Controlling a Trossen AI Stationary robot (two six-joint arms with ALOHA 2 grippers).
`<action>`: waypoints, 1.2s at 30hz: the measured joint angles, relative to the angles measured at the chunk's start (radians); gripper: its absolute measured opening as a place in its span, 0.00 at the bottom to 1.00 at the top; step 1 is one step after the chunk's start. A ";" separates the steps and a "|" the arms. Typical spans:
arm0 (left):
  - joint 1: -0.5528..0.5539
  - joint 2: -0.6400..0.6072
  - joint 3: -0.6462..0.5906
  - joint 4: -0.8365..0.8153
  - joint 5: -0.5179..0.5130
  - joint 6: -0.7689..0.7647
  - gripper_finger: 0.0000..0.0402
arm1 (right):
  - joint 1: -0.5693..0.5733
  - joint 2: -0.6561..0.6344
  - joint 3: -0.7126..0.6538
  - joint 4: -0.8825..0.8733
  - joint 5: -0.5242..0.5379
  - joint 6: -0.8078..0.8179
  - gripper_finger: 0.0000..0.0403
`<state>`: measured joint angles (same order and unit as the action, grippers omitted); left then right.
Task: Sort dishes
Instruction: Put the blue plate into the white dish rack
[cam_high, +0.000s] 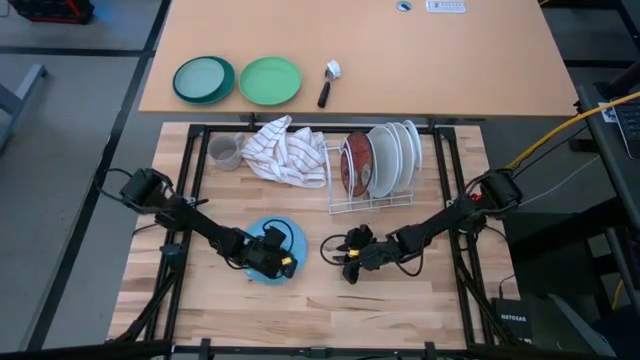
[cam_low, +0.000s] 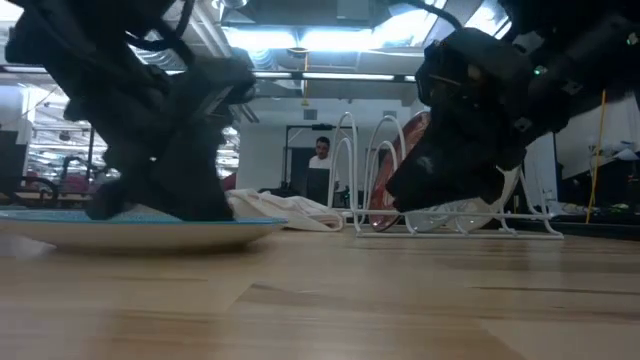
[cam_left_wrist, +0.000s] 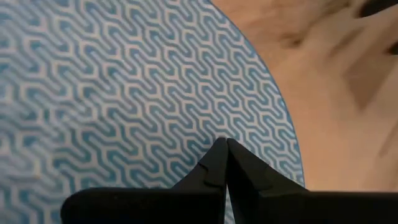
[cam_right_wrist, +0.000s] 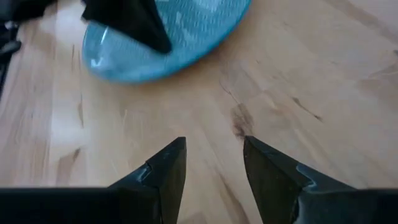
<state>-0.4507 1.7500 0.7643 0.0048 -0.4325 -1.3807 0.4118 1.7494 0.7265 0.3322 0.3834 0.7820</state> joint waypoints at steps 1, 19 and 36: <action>0.000 0.014 0.002 0.039 0.001 0.004 0.00 | 0.000 0.008 0.000 0.015 0.002 0.006 0.41; 0.019 -0.004 0.166 -0.003 0.012 0.380 0.00 | 0.000 0.057 0.029 0.088 0.027 0.010 0.41; -0.040 -0.302 0.152 -0.947 -0.025 -0.065 0.00 | 0.000 0.069 0.028 0.085 0.026 0.057 0.41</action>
<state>-0.4908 1.4480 0.9160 -0.9426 -0.4577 -1.4461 0.4118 1.8187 0.7547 0.4171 0.4099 0.8392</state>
